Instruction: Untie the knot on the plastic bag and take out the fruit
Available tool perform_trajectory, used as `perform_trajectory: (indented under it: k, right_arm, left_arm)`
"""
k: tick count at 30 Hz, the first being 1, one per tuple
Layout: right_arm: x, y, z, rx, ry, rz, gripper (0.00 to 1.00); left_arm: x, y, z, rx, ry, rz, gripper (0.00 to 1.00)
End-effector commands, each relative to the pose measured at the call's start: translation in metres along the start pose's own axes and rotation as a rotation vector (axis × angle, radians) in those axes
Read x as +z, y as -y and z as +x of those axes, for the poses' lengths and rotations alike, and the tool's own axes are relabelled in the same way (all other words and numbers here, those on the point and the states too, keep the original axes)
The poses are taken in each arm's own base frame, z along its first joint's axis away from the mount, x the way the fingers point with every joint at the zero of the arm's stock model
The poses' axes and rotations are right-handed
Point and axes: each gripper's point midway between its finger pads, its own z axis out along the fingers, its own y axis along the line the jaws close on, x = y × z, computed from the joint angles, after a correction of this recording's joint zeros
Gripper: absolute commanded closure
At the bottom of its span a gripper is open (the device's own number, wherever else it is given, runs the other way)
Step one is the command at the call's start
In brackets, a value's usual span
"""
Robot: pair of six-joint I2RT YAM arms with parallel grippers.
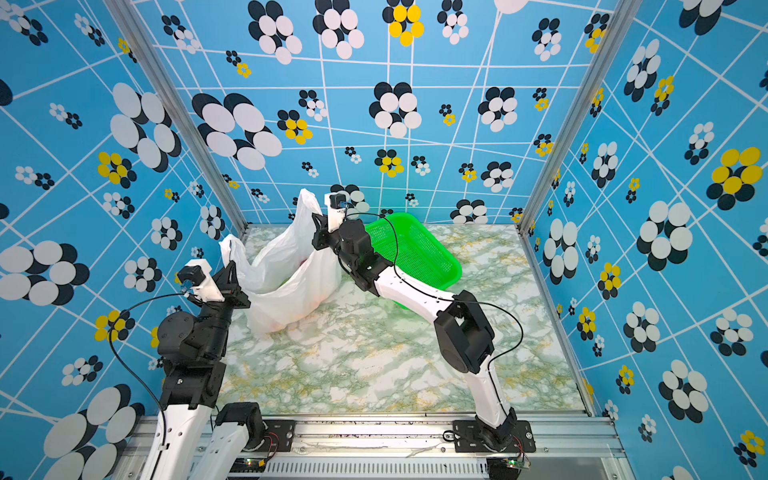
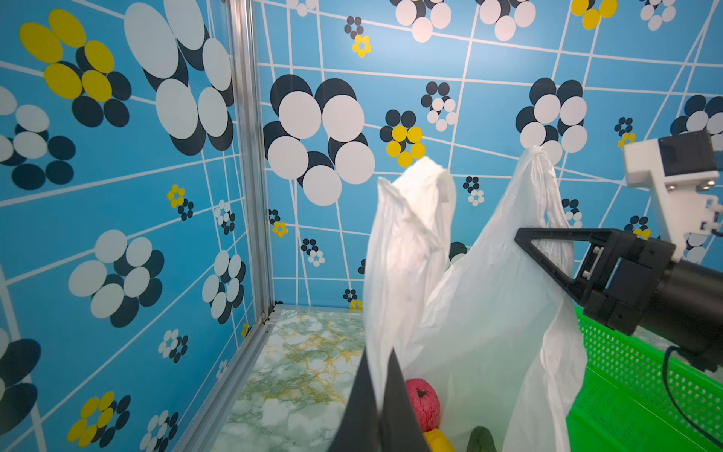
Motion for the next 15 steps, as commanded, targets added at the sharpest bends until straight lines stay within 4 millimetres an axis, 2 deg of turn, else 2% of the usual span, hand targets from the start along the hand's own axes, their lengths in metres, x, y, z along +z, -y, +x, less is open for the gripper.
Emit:
perform_trajectory:
  k: [1,4,7,10,11,13,15]
  right_arm:
    - [-0.017,-0.005,0.003,0.053,0.104,-0.091,1.0]
    - [-0.027,-0.003,0.016,0.085,0.1,-0.109,1.0]
    - [-0.038,-0.008,0.02,0.089,0.082,-0.115,0.97]
    - [-0.051,-0.013,0.023,0.082,0.067,-0.113,0.74]
    - [-0.056,-0.013,0.024,0.078,0.058,-0.102,0.64]
    - [-0.066,-0.011,0.025,0.07,0.036,-0.071,0.45]
    - [-0.08,-0.007,0.024,0.061,0.02,-0.039,0.32]
  left_arm:
    - [-0.019,-0.005,0.028,-0.036,-0.022,-0.017,0.95]
    - [-0.036,-0.007,0.041,-0.02,-0.032,-0.024,0.77]
    - [-0.047,-0.002,0.039,-0.006,-0.02,0.0,0.46]
    - [-0.055,0.001,0.022,-0.018,0.002,0.012,0.12]
    - [-0.058,0.003,0.015,-0.021,0.009,0.021,0.01]
    - [-0.063,0.006,-0.002,-0.054,0.038,0.032,0.01]
    - [-0.069,-0.002,-0.023,-0.184,0.074,-0.018,0.01]
